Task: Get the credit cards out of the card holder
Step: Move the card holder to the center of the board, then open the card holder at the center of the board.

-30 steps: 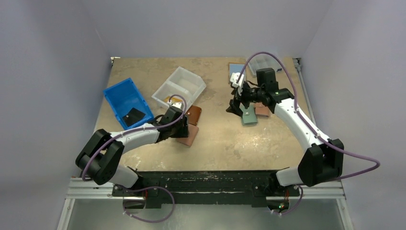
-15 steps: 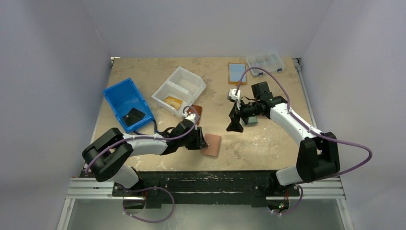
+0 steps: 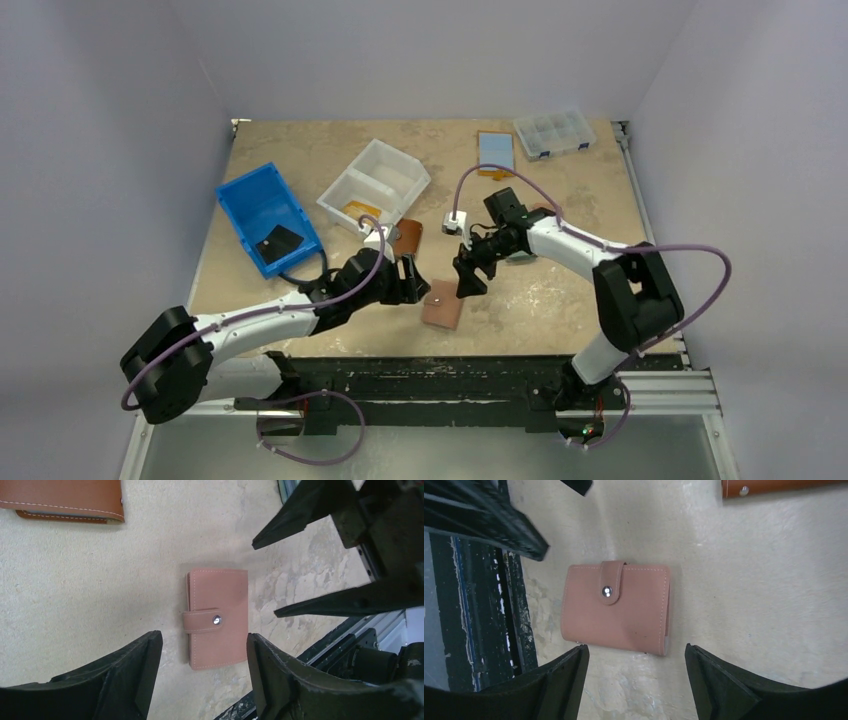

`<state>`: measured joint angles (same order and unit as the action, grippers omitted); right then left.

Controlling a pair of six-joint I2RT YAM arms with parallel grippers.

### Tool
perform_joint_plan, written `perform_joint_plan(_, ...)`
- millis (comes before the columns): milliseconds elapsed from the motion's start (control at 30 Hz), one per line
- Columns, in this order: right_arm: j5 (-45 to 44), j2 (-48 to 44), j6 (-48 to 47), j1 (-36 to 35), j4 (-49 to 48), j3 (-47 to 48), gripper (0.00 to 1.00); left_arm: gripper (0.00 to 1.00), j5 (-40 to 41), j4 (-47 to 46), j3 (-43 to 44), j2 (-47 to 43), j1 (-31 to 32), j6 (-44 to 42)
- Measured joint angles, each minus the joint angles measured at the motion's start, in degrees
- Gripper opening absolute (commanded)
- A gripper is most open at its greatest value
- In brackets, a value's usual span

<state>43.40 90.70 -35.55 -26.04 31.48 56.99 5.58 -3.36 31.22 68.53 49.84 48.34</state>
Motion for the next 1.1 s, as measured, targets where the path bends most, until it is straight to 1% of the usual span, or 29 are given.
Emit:
perform_joint_plan(100,-1.3,4.5,3.4,-0.7,-0.3,0.7,0.78,0.60,-0.2,-0.3,-0.5,-0.2,0.0,-1.2)
perform_joint_plan(233,-2.3,10.3,6.8,-0.5,-0.6,2.7,0.78,0.59,-0.7,-0.8,-2.0,0.7,0.0,-1.6)
perform_joint_plan(367,-1.8,12.8,8.9,-0.5,-0.7,4.9,0.71,0.59,-1.8,-2.1,-2.6,2.7,0.1,-2.3)
perform_joint_plan(467,-0.6,14.3,9.2,-0.6,-0.5,6.1,0.62,0.60,-2.6,-3.0,-2.3,4.9,0.1,-3.5)
perform_joint_plan(600,1.6,16.7,9.0,-0.6,0.8,7.8,0.49,0.60,-2.5,-1.9,-0.5,8.1,0.2,-4.6)
perform_joint_plan(667,2.4,17.5,8.9,-0.7,1.3,8.1,0.40,0.61,-1.8,-1.2,0.8,9.4,0.6,-4.7)
perform_joint_plan(700,2.6,17.7,8.9,-0.7,1.6,8.1,0.35,0.61,-1.3,-0.8,1.5,10.1,1.0,-4.7)
perform_joint_plan(767,2.9,18.4,8.9,-0.7,2.4,8.1,0.21,0.61,0.0,0.4,3.1,11.5,2.0,-4.6)
perform_joint_plan(833,3.2,18.9,8.6,-0.7,3.1,8.4,0.01,0.61,1.4,1.7,4.9,12.8,3.3,-4.7)
perform_joint_plan(1033,5.6,19.6,8.3,-0.8,5.0,9.2,0.00,0.61,6.6,6.4,9.4,14.3,7.9,-5.6)
perform_joint_plan(1100,5.9,19.6,8.3,-0.9,5.3,9.2,0.00,0.58,8.5,7.7,10.5,14.3,9.2,-6.0)
